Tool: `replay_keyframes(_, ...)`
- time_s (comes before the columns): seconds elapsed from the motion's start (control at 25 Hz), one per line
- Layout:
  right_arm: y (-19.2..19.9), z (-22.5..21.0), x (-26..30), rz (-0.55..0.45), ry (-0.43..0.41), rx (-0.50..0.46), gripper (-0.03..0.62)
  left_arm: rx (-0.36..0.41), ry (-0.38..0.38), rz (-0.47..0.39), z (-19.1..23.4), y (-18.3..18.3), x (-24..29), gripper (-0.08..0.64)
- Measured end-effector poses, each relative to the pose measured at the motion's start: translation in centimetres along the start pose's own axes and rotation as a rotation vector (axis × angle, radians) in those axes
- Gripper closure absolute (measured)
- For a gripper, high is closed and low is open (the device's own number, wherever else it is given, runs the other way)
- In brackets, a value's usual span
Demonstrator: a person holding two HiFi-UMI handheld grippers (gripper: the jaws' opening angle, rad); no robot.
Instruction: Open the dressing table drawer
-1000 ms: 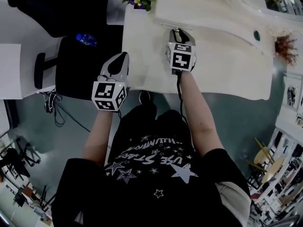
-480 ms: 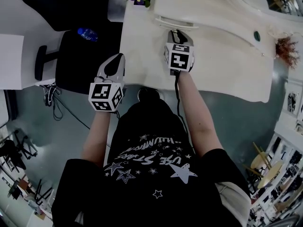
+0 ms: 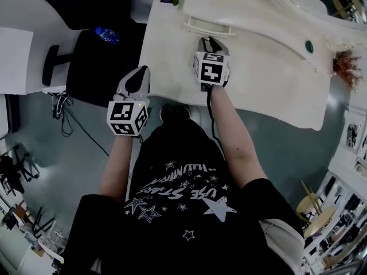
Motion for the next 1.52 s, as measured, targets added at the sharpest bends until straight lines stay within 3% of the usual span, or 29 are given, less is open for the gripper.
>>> replay_keyframes(0.52, 1.2, 1.5, -2.2, -0.002, 0.004, 0.005, 0.471, 0.019, 0.049, 0.029, 0.2, 1.0, -1.2, 0.557)
replay_keyframes(1.36, 1.8, 2.3, -3.3, -0.023, 0.022, 0.003, 0.469, -0.020, 0.055, 0.028, 0.4, 1.9, -3.1, 0.557)
replay_keyframes(1.44, 1.8, 2.3, -3.3, -0.023, 0.026, 0.004, 0.465, -0.019, 0.059, 0.025, 0.5, 1.7, -3.1, 0.557)
replay_keyframes(1.52, 1.8, 2.4, -3.4, -0.022, 0.023, 0.007, 0.413, -0.016, 0.062, 0.022, 0.7, 1.6, -3.2, 0.557)
Point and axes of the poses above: the fingertips, and each gripper's own axes: x forward along the fingers, z to its left, y out of its underside, the point moved 6 cm from there along -x, backward along the fingers, and after that the axes turned 13 degrees about -x, right-handed, at the moved point
